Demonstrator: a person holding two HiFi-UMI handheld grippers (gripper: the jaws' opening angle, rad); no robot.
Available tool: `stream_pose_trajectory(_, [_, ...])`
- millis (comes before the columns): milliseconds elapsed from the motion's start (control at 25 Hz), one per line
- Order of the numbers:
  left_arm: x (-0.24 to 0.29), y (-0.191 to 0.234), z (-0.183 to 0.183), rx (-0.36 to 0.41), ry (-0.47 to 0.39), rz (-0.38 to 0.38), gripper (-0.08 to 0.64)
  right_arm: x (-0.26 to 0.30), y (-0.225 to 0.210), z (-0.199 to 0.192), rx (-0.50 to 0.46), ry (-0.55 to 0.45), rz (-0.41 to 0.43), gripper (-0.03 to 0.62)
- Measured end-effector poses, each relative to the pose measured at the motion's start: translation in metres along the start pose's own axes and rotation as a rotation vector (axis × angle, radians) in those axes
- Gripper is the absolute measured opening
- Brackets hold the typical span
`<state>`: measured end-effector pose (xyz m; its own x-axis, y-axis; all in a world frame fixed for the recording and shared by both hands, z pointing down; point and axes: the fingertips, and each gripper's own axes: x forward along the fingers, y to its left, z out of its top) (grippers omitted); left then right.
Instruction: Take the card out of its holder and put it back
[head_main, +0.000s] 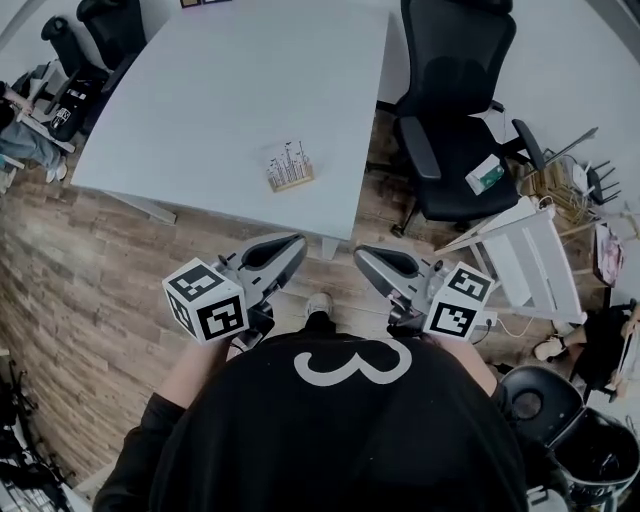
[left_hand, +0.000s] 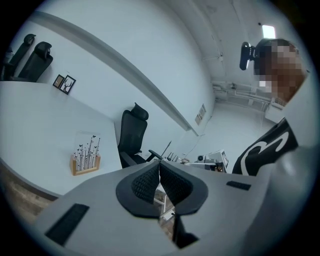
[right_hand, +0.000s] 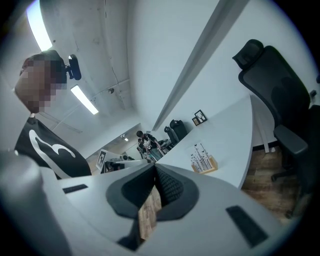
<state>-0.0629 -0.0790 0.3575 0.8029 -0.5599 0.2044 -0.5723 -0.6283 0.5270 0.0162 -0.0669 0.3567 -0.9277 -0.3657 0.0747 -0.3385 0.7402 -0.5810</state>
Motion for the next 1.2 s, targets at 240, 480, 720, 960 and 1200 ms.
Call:
stream_pose_trajectory(240, [0.007,0.038,0.015,-0.011,0.014,-0.002,0.015,0.029,-0.023,0.013,0.015,0.021,-0.013,0.009])
stream_pose_trajectory(480, [0.012,0.071,0.020,-0.023,0.024,0.015,0.015,0.052,-0.042,0.021,0.028,0.034,-0.013,0.009])
stream_pose_trajectory(720, [0.009,0.099,0.027,-0.001,0.026,0.052,0.015,0.067,-0.053,0.027,0.036,0.044,-0.015,0.009])
stream_pose_trajectory(960, [0.010,0.131,0.030,0.070,0.063,0.098,0.015,0.069,-0.064,0.034,0.034,0.042,-0.039,0.009])
stream_pose_trajectory(1200, [0.012,0.166,0.032,0.168,0.110,0.186,0.027,0.068,-0.075,0.037,0.037,0.045,-0.067,0.009])
